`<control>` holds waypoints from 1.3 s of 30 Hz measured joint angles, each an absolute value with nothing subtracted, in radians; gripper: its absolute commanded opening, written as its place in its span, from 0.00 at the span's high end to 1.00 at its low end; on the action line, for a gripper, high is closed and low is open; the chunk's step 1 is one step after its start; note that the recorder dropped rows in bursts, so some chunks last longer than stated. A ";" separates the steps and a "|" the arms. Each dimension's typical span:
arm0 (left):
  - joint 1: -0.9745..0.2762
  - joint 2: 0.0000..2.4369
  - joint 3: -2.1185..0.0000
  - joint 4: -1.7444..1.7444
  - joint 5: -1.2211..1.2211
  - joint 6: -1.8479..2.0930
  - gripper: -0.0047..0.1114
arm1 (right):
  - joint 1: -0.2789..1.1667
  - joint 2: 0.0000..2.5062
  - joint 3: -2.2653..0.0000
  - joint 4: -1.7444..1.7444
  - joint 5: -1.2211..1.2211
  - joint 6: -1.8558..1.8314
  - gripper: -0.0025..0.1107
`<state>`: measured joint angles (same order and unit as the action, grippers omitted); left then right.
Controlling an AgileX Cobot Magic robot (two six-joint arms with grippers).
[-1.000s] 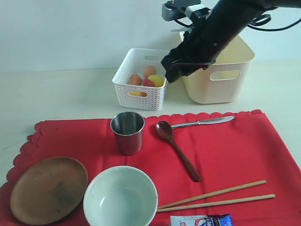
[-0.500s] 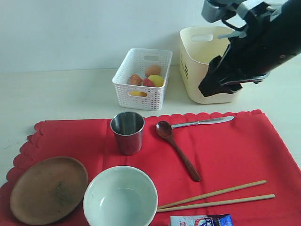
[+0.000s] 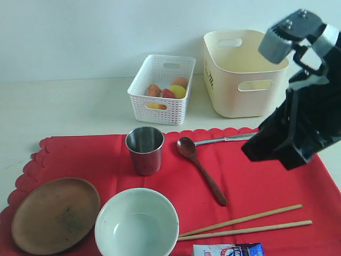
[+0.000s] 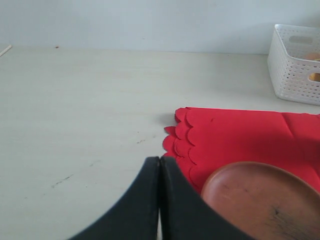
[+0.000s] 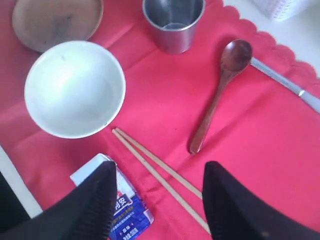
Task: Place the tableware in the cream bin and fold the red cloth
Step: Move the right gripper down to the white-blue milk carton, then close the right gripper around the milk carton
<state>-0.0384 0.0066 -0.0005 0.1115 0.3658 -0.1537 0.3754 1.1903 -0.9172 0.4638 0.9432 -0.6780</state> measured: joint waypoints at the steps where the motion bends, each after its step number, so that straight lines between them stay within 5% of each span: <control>1: -0.038 0.007 0.000 0.112 0.366 -0.154 0.96 | 0.383 1.189 -0.897 0.470 0.936 -0.694 0.53; 18: -0.038 0.007 0.000 0.112 0.366 -0.154 0.96 | 0.561 1.207 -0.699 0.472 0.916 -1.163 0.53; 29: -0.038 0.007 0.000 0.112 0.366 -0.154 0.96 | 0.613 1.466 -0.697 0.472 0.839 -1.175 0.33; 39: -0.038 0.007 0.000 0.112 0.366 -0.154 0.96 | 0.613 1.560 -0.710 0.472 0.802 -1.173 0.33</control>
<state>-0.0384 0.0066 -0.0005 0.1115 0.3658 -0.1537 0.6130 1.5597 -0.7098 0.4722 0.8020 -1.1735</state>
